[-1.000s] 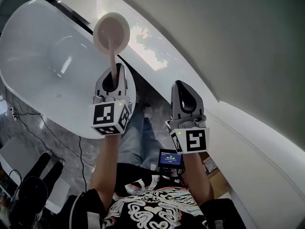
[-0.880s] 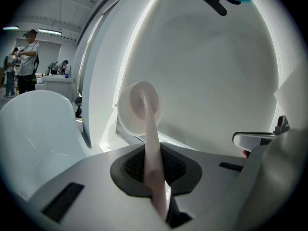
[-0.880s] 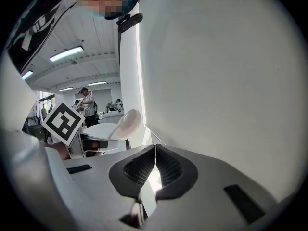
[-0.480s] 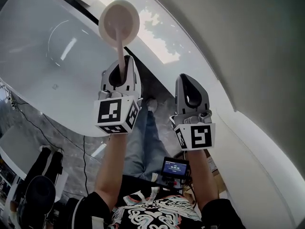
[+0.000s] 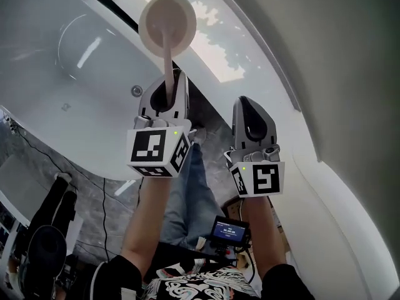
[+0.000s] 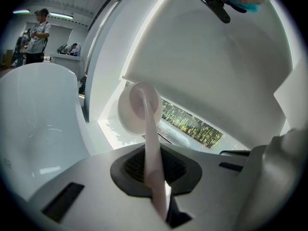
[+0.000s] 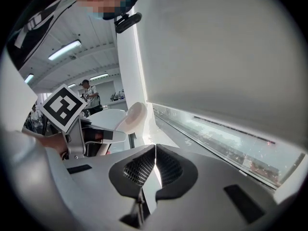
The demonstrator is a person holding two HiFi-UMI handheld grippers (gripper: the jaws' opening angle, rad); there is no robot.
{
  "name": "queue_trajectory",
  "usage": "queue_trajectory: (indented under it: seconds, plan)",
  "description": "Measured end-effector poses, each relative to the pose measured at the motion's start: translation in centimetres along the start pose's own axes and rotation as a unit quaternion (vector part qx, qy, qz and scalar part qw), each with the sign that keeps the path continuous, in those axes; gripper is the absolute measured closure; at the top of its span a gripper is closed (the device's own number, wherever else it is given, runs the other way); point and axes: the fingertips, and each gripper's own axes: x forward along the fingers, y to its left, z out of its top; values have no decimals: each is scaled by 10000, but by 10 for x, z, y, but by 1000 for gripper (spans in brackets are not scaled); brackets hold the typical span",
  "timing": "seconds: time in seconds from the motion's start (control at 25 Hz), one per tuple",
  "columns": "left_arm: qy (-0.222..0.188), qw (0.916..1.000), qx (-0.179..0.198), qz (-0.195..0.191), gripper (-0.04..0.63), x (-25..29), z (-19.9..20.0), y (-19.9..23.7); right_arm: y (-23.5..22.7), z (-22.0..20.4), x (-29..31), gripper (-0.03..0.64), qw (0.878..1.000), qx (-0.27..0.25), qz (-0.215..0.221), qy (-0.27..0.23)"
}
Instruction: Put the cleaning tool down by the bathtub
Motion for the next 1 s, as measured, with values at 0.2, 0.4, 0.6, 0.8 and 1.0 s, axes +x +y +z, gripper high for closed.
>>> queue_trajectory:
  seconds: [0.2, 0.4, 0.6, 0.8, 1.0]
  plan:
    - [59, 9998, -170, -82, 566, 26, -20, -3, -8, -17, 19, 591, 10000, -22, 42, 63]
    - [158, 9993, -347, -52, 566, 50, -39, 2, -23, -36, 37, 591, 9999, 23, -64, 141]
    - [330, 9985, -446, -25, 566, 71, -61, 9, -34, -53, 51, 591, 9996, 124, -177, 203]
    - [463, 9971, -597, -58, 568, 90, -80, 11, -37, -67, 63, 591, 9994, 123, -157, 278]
    - [613, 9963, -581, -158, 567, 109, -93, 6, -43, -85, 69, 591, 9986, 161, -255, 432]
